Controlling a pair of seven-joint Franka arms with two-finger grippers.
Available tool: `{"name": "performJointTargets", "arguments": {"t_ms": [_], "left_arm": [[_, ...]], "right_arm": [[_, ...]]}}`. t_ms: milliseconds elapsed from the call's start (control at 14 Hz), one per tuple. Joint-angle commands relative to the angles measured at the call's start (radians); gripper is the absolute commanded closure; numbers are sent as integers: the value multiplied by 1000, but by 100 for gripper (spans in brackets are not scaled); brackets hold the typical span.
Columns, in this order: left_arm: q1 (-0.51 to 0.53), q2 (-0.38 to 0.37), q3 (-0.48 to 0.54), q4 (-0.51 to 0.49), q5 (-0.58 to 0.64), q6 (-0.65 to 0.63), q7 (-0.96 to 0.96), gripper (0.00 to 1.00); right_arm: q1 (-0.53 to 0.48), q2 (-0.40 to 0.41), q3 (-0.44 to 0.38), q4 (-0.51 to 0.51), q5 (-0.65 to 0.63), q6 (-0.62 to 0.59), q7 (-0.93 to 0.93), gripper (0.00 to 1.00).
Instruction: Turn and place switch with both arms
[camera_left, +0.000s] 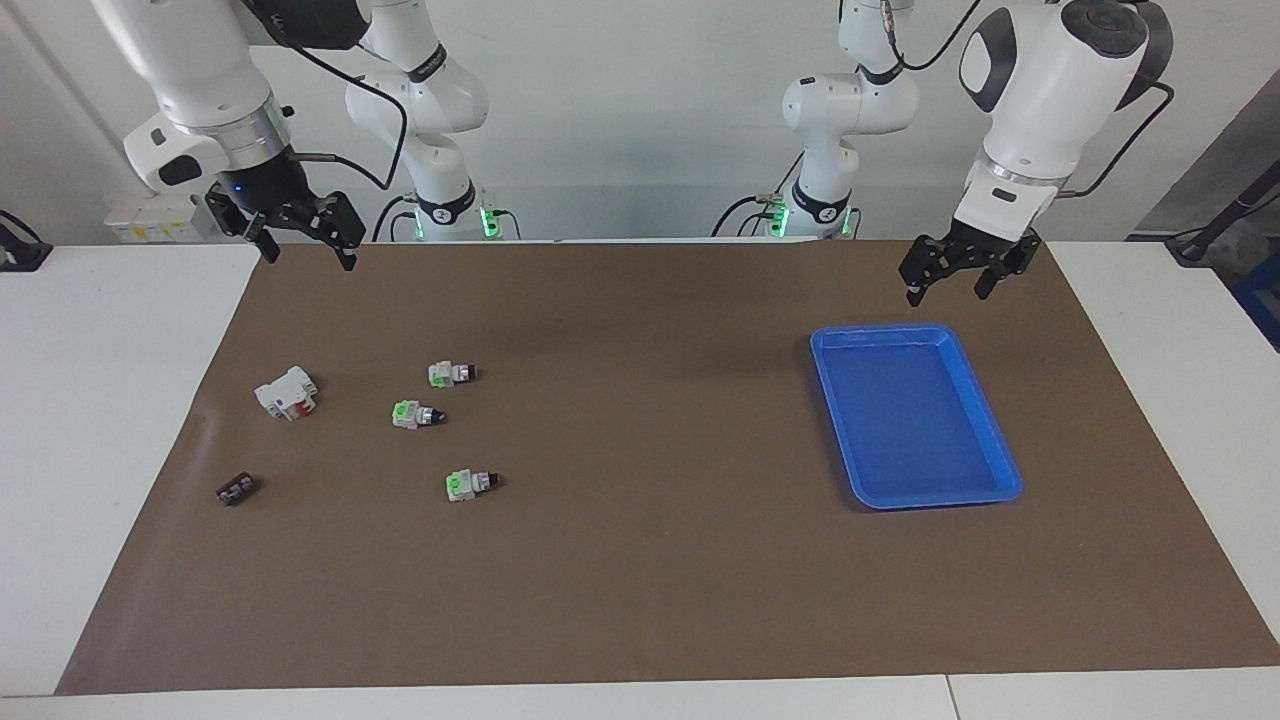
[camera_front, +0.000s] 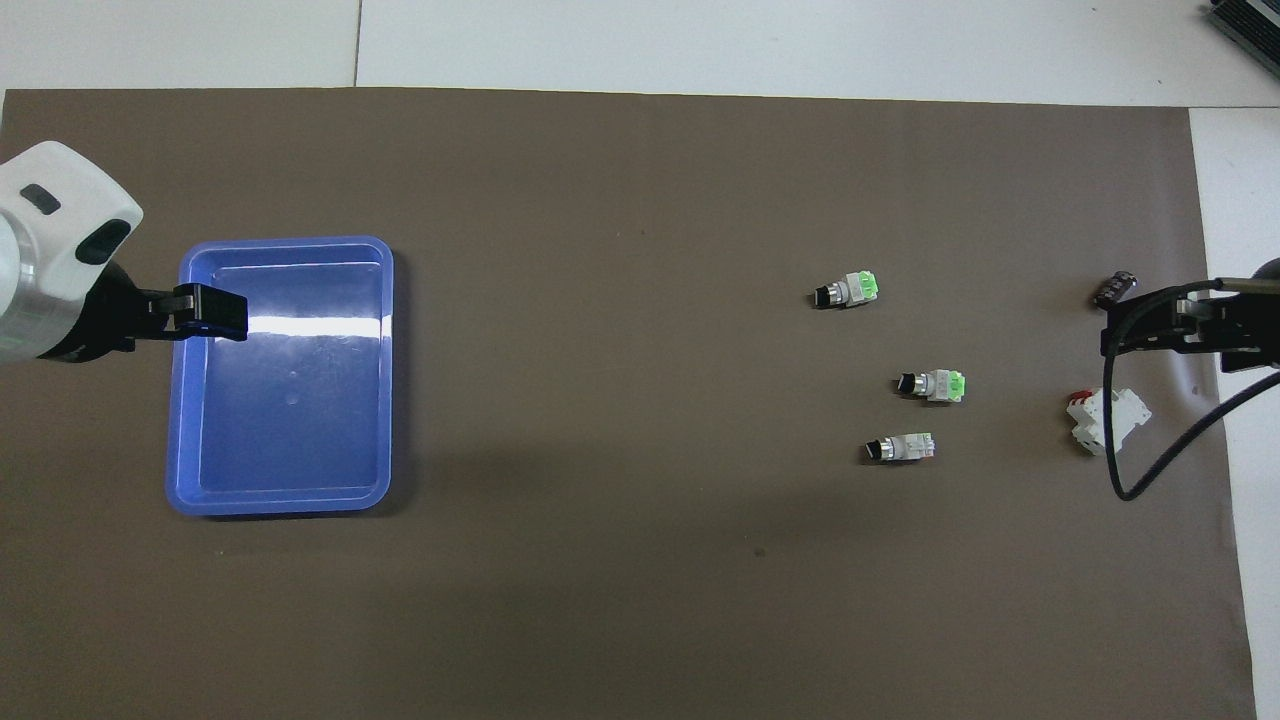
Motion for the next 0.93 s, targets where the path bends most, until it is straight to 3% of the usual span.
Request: {"name": "performJointTargets", "arguments": {"t_ms": [0,358,573,717,860], "left_arm": [[10,-30,-4,-28,-12,-3,11,0],[10,-30,-4,-28,-12,-2,11,0],[10,-30,-4,-28,-12,-3,11,0],[10,-30,-4,-28,-12,-2,11,0],[10,-30,-4,-28,-12,-2,11,0]], "right_arm": [[-11,-49,6,-76,-20,40,124,0],[2,-147,11,-330,5,191,638,0],[1,-173,9,-439,173,238,894,0],[1,-195,9,-524,186,278,915,0],[1,-192,9,-523,184,280,888,0]]}}
